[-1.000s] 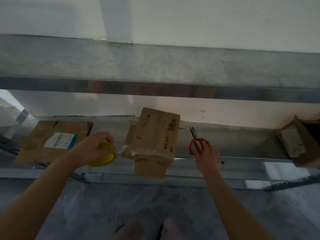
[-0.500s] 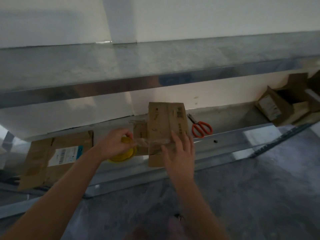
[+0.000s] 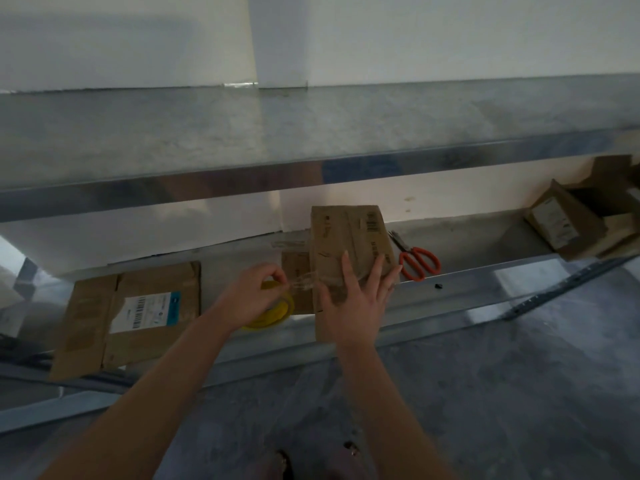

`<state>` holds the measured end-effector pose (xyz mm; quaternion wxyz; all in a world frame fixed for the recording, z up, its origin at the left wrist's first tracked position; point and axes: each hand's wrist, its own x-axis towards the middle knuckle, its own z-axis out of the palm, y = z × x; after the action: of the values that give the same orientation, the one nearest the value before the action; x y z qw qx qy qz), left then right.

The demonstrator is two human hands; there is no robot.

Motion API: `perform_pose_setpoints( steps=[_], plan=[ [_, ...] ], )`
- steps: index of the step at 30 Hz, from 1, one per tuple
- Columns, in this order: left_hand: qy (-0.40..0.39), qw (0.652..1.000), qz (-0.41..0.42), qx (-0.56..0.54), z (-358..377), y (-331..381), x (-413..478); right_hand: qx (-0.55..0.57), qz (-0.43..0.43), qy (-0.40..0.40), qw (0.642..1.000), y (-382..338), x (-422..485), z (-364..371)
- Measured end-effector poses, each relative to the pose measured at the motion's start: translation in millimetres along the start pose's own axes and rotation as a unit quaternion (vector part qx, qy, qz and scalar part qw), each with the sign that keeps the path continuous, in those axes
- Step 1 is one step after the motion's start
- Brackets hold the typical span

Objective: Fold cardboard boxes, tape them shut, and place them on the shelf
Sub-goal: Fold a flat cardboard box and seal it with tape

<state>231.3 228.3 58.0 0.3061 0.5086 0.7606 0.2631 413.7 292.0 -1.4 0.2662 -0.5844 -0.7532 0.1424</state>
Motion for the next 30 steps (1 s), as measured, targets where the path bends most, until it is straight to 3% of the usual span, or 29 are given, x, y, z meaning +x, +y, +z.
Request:
perform_pose_setpoints(
  steps=[4, 8, 13, 18, 23, 27, 30],
  plan=[
    [-0.015, 1.000, 0.005, 0.021, 1, 0, 4, 0.018, -0.027, 0.042, 0.999, 11, 7, -1],
    [-0.010, 0.999, -0.046, 0.017, -9, -21, -5, 0.027, -0.056, 0.057, 0.996, 26, 20, -7],
    [0.014, 0.998, -0.066, -0.002, -14, -31, -20, -0.035, -0.055, -0.022, 0.998, 32, 13, -18],
    [0.038, 0.997, -0.036, -0.056, -13, -21, -28, -0.060, -0.028, -0.116, 0.991, 33, 0, -42],
    [0.024, 0.996, -0.014, -0.087, -13, -18, -37, -0.081, -0.051, -0.110, 0.989, 34, -13, -55],
    [-0.009, 0.997, 0.028, -0.065, -14, -15, -48, 0.004, -0.184, 0.004, 0.983, 19, -31, -58],
    [-0.021, 0.997, 0.075, -0.022, -15, -16, -53, 0.080, -0.246, -0.019, 0.966, -20, -49, -51]
  ],
)
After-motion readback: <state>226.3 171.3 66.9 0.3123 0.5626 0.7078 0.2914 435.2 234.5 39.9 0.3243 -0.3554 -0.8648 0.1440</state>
